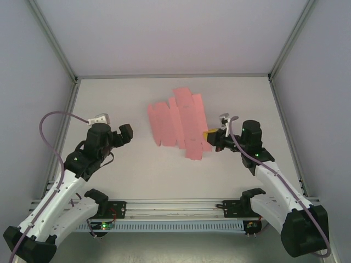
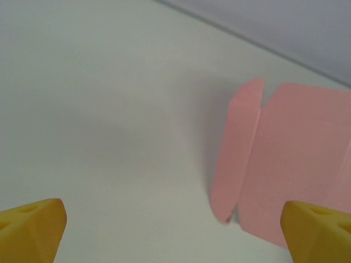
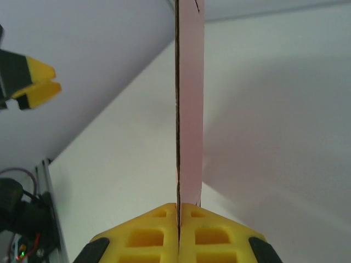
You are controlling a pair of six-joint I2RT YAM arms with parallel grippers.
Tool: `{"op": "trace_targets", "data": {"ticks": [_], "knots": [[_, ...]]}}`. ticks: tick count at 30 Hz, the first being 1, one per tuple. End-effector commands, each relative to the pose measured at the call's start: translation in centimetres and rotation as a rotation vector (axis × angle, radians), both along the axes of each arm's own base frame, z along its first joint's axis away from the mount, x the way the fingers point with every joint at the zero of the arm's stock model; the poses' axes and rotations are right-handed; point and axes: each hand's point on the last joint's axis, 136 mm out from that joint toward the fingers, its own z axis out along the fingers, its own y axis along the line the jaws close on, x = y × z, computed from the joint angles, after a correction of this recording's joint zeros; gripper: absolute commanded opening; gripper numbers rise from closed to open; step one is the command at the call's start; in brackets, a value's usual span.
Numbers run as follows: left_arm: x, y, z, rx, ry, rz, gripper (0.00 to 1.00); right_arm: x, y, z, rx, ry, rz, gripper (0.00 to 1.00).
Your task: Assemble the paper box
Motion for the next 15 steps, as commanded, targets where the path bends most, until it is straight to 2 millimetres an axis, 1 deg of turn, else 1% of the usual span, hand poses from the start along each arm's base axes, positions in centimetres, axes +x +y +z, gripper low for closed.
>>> {"op": "trace_targets", "data": {"ticks": [1, 5, 7, 9, 12, 15], "knots": [[-0.6, 0.5, -0.8, 0.051, 0.048, 0.004, 1.00, 0.4, 0.2, -1.6, -0.173, -0.026, 0.028, 0.00], [0.2, -1.1, -0.5, 0.013, 0.019, -0.063, 1.00, 2.0, 0.1, -3.6, -0.376, -0.051, 0.027, 0.00], [0.5, -1.7, -0.5, 0.008, 0.017, -0.089, 1.00, 3.4, -0.2, -4.2, -0.481, -0.097, 0.016, 0.00], [0.7, -1.9, -0.6, 0.012, 0.027, -0.099, 1.00, 4.3, -0.1, -4.6, -0.558, -0.161, 0.054, 0.00], [0.8, -2.0, -0.9, 0.018, 0.043, -0.103, 1.00, 4.8, 0.6, -5.2, -0.664, -0.256, 0.136, 0.00], [0.8, -2.3, -1.1, 0.014, 0.054, -0.117, 1.00, 5.2, 1.5, -5.2, -0.768, -0.376, 0.208, 0.00]]}}
